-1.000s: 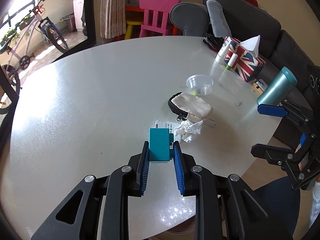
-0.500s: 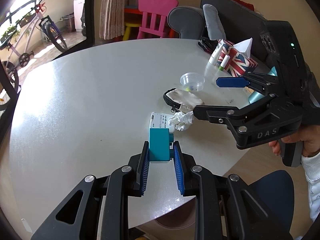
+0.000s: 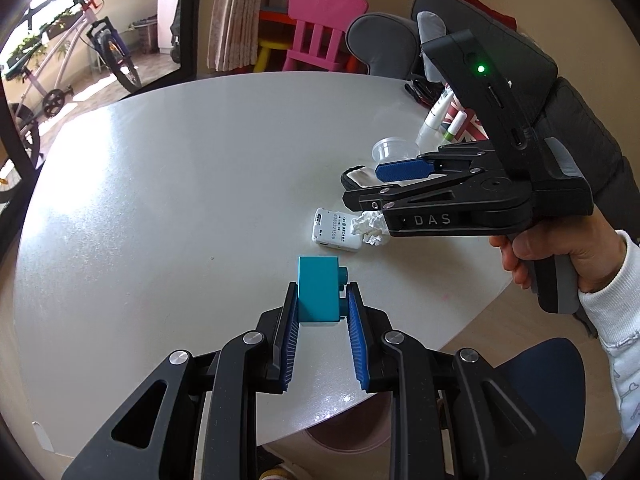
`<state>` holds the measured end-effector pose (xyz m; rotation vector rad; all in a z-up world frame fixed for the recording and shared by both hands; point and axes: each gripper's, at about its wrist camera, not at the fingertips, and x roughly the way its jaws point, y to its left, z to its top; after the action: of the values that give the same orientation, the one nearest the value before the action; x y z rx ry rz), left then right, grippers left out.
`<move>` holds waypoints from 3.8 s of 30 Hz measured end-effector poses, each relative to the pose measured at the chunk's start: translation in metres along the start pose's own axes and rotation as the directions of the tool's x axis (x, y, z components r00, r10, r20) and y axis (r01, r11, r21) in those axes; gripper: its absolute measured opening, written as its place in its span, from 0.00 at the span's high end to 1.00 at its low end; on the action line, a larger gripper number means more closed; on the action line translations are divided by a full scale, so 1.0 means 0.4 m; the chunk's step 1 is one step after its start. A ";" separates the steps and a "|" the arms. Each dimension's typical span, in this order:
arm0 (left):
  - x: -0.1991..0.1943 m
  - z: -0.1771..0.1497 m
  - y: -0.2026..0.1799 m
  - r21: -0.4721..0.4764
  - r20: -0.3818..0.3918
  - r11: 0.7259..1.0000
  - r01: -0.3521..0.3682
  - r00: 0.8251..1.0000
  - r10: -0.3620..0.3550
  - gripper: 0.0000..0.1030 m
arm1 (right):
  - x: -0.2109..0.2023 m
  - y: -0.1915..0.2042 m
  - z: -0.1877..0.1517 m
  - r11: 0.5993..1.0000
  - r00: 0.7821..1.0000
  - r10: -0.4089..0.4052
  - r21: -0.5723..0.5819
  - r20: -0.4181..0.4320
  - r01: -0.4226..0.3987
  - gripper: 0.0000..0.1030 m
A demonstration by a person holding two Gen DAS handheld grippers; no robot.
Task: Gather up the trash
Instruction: 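Reach the right gripper to the beige zipper pouch and grasp it, then carry the pouch with the right gripper to the wastebasket while the left gripper carries the teal block, then open the right gripper to drop the pouch into the wastebasket, then open the left gripper to drop the teal block into the wastebasket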
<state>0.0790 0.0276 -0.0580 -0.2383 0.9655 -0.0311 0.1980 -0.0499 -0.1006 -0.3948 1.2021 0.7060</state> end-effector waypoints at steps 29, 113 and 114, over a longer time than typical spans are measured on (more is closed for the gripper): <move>-0.023 0.006 -0.031 0.024 0.013 1.000 -0.010 1.000 0.010 0.77 | -0.156 -0.020 -0.047 0.999 0.989 0.032 0.010 0.147 -0.034 0.90; -0.061 -0.235 -0.190 0.090 -0.106 0.994 0.065 0.993 -0.056 0.77 | -0.359 0.043 -0.461 0.988 0.970 0.085 0.105 0.228 -0.111 0.07; -0.057 -0.235 -0.192 0.090 -0.110 0.994 0.066 0.992 -0.056 0.77 | -0.359 0.040 -0.461 0.988 0.970 0.082 0.108 0.227 -0.109 0.07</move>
<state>-0.0049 -0.0617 -0.0741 -0.1810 1.0603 -0.1463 0.0297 -0.1945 -0.0253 -0.1536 1.0500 0.7369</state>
